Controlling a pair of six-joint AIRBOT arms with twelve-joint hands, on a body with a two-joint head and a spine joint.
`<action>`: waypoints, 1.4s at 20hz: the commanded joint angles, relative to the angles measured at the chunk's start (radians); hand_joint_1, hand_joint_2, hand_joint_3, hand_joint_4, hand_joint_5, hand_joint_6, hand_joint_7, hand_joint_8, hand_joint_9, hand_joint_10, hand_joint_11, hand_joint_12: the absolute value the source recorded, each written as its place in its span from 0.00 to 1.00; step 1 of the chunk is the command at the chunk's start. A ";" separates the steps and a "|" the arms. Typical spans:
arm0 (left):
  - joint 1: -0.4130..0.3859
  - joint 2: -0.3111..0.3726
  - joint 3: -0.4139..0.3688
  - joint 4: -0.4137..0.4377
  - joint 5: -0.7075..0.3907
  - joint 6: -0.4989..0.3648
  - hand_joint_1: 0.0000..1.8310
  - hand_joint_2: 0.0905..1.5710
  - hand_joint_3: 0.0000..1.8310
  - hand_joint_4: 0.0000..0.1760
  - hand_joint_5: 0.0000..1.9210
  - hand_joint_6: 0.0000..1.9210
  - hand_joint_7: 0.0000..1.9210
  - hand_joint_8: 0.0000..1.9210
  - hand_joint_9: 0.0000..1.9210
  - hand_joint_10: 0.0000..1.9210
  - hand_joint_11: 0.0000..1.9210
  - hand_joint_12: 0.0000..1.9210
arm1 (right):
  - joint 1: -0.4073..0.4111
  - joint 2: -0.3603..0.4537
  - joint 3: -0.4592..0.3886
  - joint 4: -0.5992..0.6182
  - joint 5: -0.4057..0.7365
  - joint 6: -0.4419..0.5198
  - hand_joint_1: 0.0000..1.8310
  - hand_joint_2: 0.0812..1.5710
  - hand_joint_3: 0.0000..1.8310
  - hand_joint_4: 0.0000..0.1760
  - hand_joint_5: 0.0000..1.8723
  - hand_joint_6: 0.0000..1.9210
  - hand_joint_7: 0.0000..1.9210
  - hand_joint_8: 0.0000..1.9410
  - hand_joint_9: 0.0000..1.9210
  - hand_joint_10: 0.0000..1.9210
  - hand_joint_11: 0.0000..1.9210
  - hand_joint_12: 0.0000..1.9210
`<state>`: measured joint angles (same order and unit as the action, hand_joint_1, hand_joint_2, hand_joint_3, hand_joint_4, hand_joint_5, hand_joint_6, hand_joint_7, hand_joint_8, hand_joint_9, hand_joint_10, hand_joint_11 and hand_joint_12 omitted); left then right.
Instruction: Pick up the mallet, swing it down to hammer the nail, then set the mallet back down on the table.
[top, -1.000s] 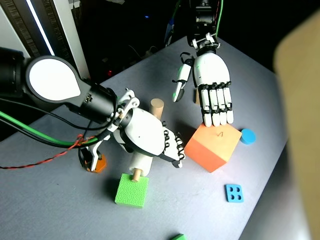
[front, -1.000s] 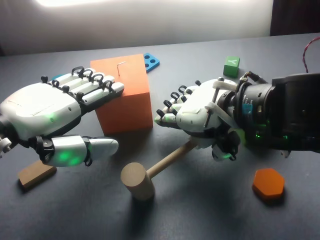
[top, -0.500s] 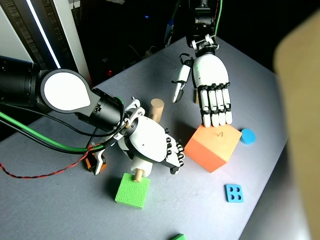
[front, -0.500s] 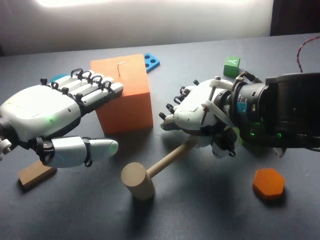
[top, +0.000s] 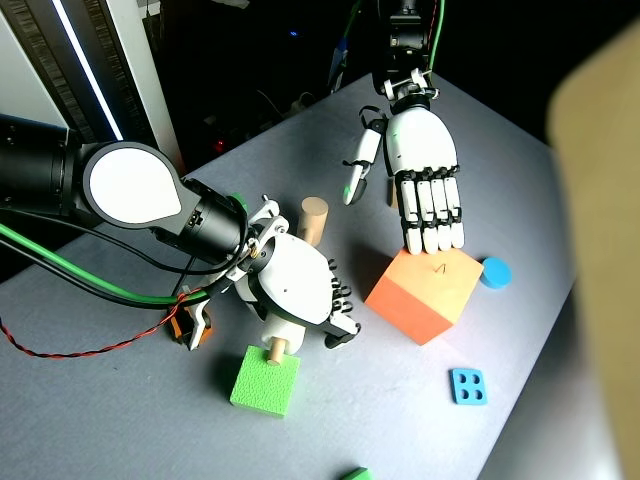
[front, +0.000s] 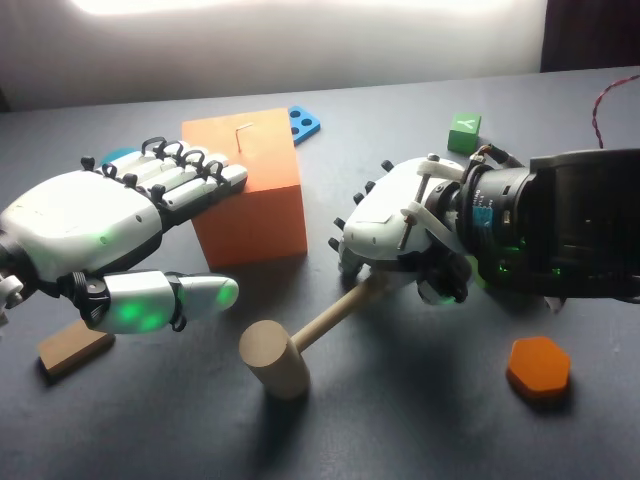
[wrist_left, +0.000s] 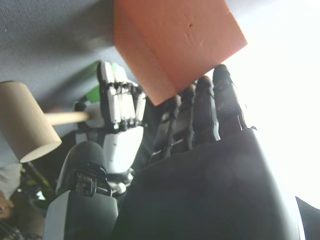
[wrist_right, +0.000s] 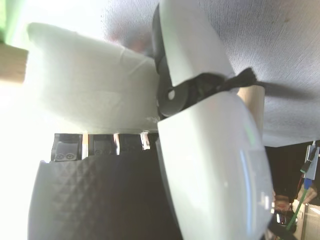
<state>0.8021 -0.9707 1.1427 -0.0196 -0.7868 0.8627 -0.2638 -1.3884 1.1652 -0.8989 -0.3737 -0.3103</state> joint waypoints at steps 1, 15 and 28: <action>-0.003 -0.005 0.004 -0.013 -0.082 -0.003 0.00 0.79 0.00 0.00 0.04 0.00 0.02 0.01 0.01 0.00 0.00 0.00 | 0.003 0.006 -0.001 -0.016 0.021 -0.002 0.74 0.75 0.00 0.00 0.35 0.67 0.43 0.69 0.42 0.75 0.30 0.93; 0.003 -0.006 0.002 -0.015 -0.078 -0.004 0.00 0.79 0.00 0.00 0.04 0.00 0.02 0.00 0.01 0.00 0.01 0.00 | 0.013 0.111 -0.118 -0.016 -0.002 -0.016 0.23 1.00 0.05 0.00 0.75 1.00 0.90 1.00 0.95 1.00 1.00 1.00; 0.002 -0.006 0.003 -0.015 -0.078 -0.004 0.00 0.79 0.00 0.00 0.03 0.00 0.02 0.00 0.01 0.00 0.00 0.00 | 0.134 0.392 -0.340 -0.032 -0.048 0.091 0.26 1.00 0.07 1.00 0.75 1.00 0.87 1.00 0.92 1.00 0.98 1.00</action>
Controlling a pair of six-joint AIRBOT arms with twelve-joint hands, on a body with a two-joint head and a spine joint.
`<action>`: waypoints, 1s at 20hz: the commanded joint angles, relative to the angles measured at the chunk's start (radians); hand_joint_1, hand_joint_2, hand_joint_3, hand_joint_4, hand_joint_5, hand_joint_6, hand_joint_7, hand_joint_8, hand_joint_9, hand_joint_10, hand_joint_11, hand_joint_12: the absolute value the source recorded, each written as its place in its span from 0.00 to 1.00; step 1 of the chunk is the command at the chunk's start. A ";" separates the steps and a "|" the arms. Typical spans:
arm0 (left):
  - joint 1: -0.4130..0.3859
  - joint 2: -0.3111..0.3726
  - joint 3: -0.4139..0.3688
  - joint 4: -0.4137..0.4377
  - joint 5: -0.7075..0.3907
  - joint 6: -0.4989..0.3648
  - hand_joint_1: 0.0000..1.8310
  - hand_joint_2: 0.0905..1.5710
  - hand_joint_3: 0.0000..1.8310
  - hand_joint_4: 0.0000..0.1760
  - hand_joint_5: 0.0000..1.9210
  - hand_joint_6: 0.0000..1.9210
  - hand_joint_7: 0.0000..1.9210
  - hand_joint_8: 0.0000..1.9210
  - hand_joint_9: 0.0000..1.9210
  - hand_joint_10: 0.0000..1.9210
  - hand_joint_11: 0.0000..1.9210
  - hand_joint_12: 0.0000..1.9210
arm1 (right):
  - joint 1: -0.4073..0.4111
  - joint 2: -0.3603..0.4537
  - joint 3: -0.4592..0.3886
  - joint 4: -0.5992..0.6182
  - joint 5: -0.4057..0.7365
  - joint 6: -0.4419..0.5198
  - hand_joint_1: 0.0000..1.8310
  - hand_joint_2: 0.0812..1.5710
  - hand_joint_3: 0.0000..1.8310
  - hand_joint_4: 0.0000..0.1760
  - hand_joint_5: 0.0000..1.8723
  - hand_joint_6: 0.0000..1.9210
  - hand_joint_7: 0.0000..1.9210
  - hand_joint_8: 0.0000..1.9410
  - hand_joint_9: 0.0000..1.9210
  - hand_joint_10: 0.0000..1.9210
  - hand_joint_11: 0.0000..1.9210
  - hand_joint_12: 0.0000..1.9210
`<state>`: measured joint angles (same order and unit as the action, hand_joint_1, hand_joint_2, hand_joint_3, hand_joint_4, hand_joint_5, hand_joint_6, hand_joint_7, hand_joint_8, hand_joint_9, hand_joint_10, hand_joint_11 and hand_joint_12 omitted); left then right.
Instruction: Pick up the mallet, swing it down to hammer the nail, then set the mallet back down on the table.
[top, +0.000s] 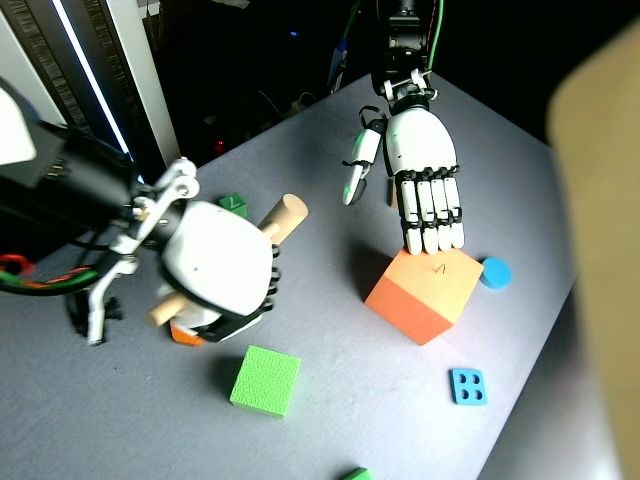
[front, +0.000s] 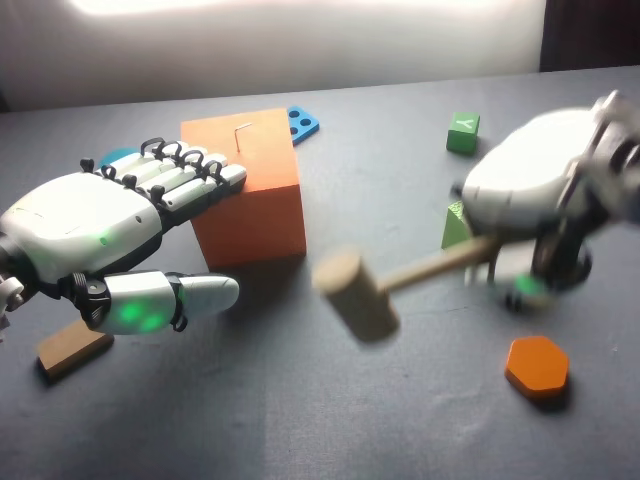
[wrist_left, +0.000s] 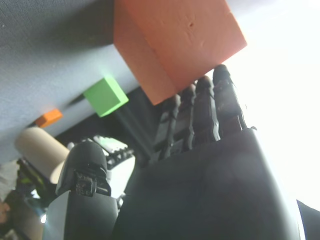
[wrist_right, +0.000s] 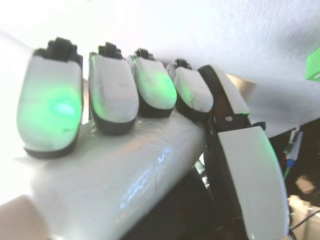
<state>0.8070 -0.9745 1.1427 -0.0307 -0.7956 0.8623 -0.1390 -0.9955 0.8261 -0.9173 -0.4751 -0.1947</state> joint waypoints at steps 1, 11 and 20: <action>-0.003 -0.002 0.003 -0.004 -0.069 -0.003 0.00 0.79 0.00 0.00 0.03 0.00 0.02 0.00 0.01 0.00 0.00 0.00 | 0.023 0.009 -0.001 -0.120 0.044 0.096 0.26 1.00 0.07 1.00 0.75 1.00 0.87 1.00 0.92 1.00 0.98 1.00; -0.004 -0.002 0.003 -0.004 -0.062 -0.003 0.00 0.80 0.00 0.00 0.04 0.00 0.03 0.00 0.01 0.00 0.00 0.00 | 0.092 -0.075 0.059 -0.774 -0.111 0.654 0.29 1.00 0.04 1.00 0.76 1.00 0.90 1.00 0.94 1.00 0.99 1.00; -0.002 -0.002 0.003 -0.004 -0.062 0.000 0.00 0.79 0.00 0.00 0.03 0.00 0.02 0.00 0.01 0.00 0.00 0.00 | 0.050 -0.273 0.269 -0.947 -0.155 0.881 0.26 1.00 0.04 1.00 0.76 1.00 0.90 1.00 0.94 1.00 0.98 1.00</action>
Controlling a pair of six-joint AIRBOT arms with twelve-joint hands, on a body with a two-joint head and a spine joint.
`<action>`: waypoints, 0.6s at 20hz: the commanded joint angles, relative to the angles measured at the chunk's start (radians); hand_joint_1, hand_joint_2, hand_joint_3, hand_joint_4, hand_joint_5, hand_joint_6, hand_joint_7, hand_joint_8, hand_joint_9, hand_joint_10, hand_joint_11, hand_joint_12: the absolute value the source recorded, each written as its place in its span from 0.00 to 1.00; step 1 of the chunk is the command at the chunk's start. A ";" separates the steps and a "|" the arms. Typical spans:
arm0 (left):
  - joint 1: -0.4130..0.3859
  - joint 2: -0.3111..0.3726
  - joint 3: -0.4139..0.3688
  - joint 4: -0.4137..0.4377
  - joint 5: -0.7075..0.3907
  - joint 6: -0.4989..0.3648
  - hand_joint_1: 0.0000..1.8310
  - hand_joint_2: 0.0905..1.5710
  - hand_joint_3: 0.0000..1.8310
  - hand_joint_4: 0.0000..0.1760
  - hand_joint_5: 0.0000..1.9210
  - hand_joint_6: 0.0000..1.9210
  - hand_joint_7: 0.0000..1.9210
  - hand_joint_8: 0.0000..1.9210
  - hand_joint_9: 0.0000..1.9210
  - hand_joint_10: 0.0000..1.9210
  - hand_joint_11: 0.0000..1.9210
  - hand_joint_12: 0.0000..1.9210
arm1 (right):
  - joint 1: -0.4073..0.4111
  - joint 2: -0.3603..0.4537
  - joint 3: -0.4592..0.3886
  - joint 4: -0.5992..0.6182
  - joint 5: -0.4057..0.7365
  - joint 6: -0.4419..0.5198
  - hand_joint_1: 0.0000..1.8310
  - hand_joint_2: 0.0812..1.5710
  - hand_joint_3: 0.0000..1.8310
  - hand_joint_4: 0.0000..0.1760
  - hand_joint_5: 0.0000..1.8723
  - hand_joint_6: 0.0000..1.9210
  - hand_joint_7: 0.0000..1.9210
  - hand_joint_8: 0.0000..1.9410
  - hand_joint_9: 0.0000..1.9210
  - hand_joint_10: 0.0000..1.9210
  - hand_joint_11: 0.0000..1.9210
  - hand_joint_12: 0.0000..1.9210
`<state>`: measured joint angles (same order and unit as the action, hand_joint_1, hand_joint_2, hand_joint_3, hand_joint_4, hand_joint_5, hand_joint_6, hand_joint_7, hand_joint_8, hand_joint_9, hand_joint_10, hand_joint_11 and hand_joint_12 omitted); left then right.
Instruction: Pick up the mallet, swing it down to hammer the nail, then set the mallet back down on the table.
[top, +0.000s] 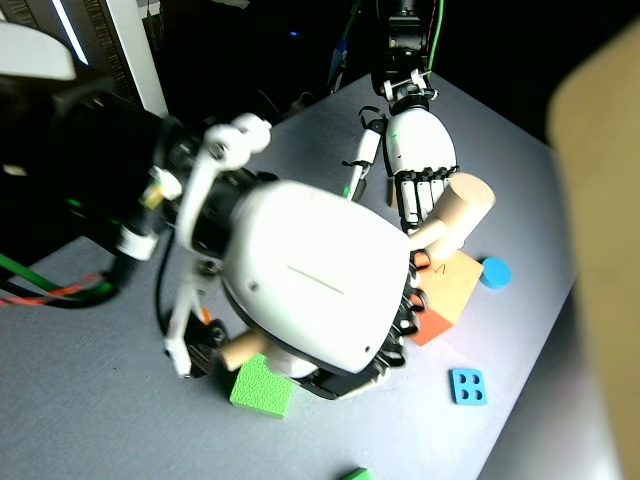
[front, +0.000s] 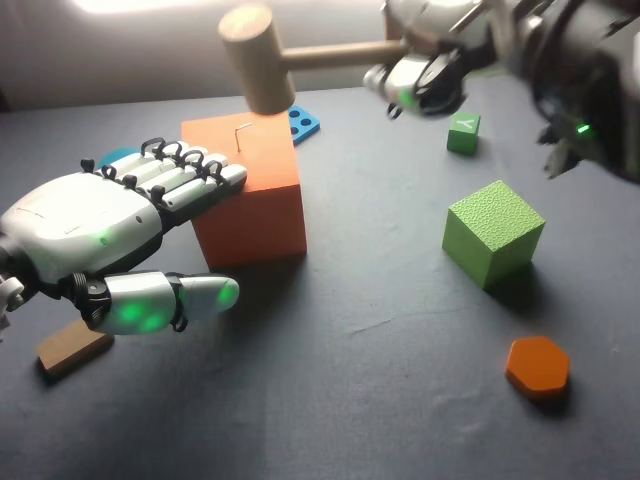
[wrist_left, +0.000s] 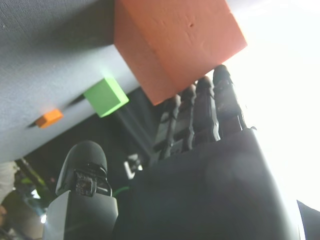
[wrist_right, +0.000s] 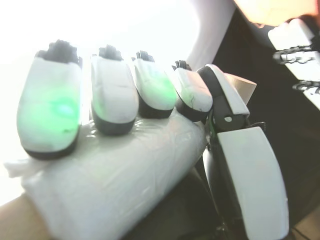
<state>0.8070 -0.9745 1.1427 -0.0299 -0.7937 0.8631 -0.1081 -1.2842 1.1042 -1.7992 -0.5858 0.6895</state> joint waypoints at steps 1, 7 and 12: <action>-0.002 -0.002 0.003 -0.005 -0.064 -0.001 0.00 0.79 0.00 0.00 0.03 0.00 0.01 0.00 0.01 0.00 0.01 0.00 | 0.010 -0.003 0.009 -0.099 -0.046 0.019 0.26 1.00 0.04 1.00 0.76 1.00 0.90 1.00 0.94 1.00 0.98 1.00; -0.004 -0.003 0.003 -0.005 -0.064 -0.001 0.00 0.79 0.00 0.00 0.03 0.00 0.02 0.00 0.01 0.00 0.01 0.01 | -0.010 -0.092 0.105 -0.131 -0.046 0.038 0.28 1.00 0.03 1.00 0.76 1.00 0.89 1.00 0.93 1.00 0.98 1.00; -0.004 -0.003 0.003 -0.005 -0.064 -0.001 0.00 0.80 0.00 0.00 0.03 0.00 0.02 0.00 0.01 0.00 0.01 0.00 | -0.020 -0.110 0.127 -0.131 -0.030 0.038 0.31 1.00 0.03 1.00 0.77 1.00 0.90 1.00 0.94 1.00 0.99 1.00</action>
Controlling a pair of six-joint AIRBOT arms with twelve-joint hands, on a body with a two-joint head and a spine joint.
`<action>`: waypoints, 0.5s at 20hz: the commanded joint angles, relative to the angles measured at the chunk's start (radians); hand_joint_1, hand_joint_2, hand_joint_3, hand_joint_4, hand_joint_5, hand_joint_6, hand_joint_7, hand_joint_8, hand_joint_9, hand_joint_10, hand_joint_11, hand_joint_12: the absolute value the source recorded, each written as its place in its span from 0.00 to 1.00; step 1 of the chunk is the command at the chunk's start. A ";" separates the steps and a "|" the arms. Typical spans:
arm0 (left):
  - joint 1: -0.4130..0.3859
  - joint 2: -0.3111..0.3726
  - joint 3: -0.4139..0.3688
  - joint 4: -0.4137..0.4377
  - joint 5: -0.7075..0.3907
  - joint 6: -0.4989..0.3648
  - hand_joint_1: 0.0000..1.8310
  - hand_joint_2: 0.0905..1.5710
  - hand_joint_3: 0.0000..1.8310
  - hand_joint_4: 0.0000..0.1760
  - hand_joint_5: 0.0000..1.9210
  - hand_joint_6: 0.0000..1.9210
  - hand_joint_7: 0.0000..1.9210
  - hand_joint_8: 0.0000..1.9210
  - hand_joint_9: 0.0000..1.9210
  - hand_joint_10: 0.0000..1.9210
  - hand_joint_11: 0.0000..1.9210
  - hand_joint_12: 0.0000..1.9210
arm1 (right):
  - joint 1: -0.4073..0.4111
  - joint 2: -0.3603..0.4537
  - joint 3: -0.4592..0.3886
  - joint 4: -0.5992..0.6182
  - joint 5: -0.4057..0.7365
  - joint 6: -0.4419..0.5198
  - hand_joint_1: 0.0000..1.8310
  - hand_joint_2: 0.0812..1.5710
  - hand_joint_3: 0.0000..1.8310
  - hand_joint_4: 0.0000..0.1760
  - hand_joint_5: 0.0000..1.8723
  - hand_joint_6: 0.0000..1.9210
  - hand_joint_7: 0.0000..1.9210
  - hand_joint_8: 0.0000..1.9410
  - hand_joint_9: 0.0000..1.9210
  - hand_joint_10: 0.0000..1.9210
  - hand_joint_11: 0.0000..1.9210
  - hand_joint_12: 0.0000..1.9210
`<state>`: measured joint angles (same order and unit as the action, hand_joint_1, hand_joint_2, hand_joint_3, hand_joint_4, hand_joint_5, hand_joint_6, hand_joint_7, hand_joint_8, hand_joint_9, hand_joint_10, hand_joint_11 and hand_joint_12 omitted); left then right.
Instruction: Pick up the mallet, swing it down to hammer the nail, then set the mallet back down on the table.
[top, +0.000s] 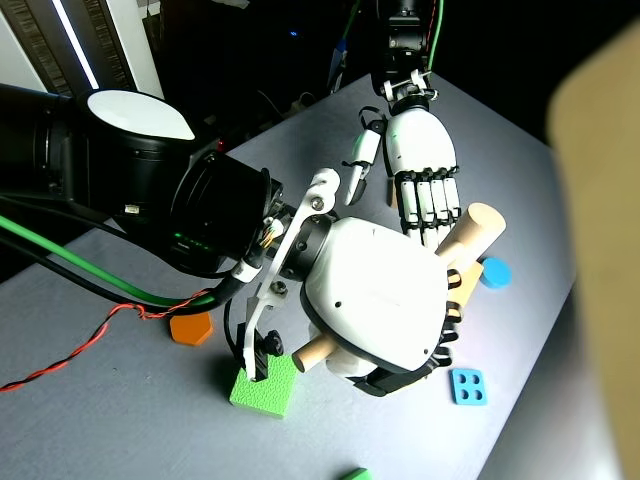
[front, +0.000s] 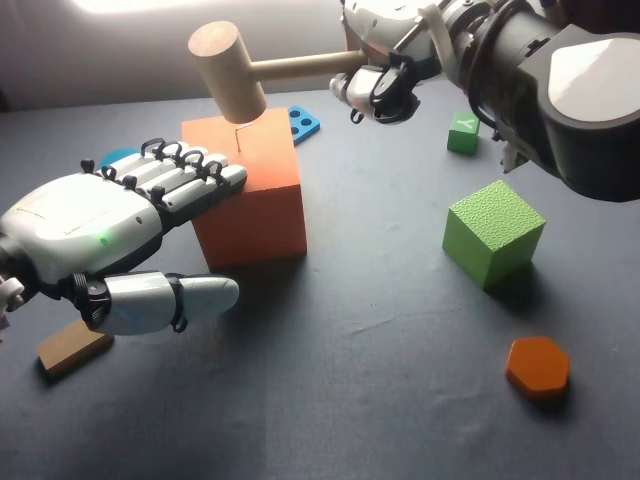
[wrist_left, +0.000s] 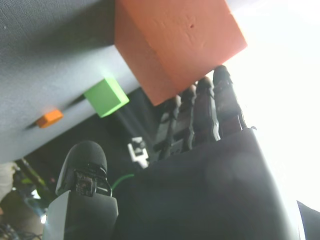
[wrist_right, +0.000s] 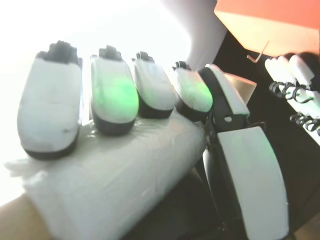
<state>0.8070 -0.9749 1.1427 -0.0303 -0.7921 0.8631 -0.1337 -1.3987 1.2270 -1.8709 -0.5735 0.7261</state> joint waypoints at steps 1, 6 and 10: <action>-0.004 -0.003 0.003 -0.005 -0.065 -0.001 0.00 0.80 0.00 0.00 0.04 0.00 0.02 0.00 0.02 0.00 0.01 0.01 | 0.002 0.003 0.007 -0.060 -0.043 0.004 0.32 1.00 0.02 1.00 0.76 1.00 0.90 1.00 0.94 1.00 0.98 1.00; -0.004 -0.003 0.003 -0.005 -0.065 -0.001 0.00 0.79 0.00 0.00 0.03 0.00 0.01 0.00 0.01 0.00 0.01 0.00 | -0.048 -0.012 0.040 -0.094 -0.039 0.059 0.30 1.00 0.03 1.00 0.77 1.00 0.92 1.00 0.95 1.00 0.99 1.00; -0.004 -0.003 0.003 -0.005 -0.065 -0.001 0.00 0.79 0.00 0.00 0.03 0.00 0.02 0.00 0.01 0.00 0.01 0.01 | -0.113 -0.014 0.043 -0.105 -0.028 0.064 0.33 1.00 0.02 1.00 0.78 1.00 0.91 1.00 0.95 1.00 0.99 1.00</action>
<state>0.8062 -0.9749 1.1427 -0.0303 -0.7910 0.8631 -0.2432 -1.4151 1.2690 -1.9213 -0.5747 0.8223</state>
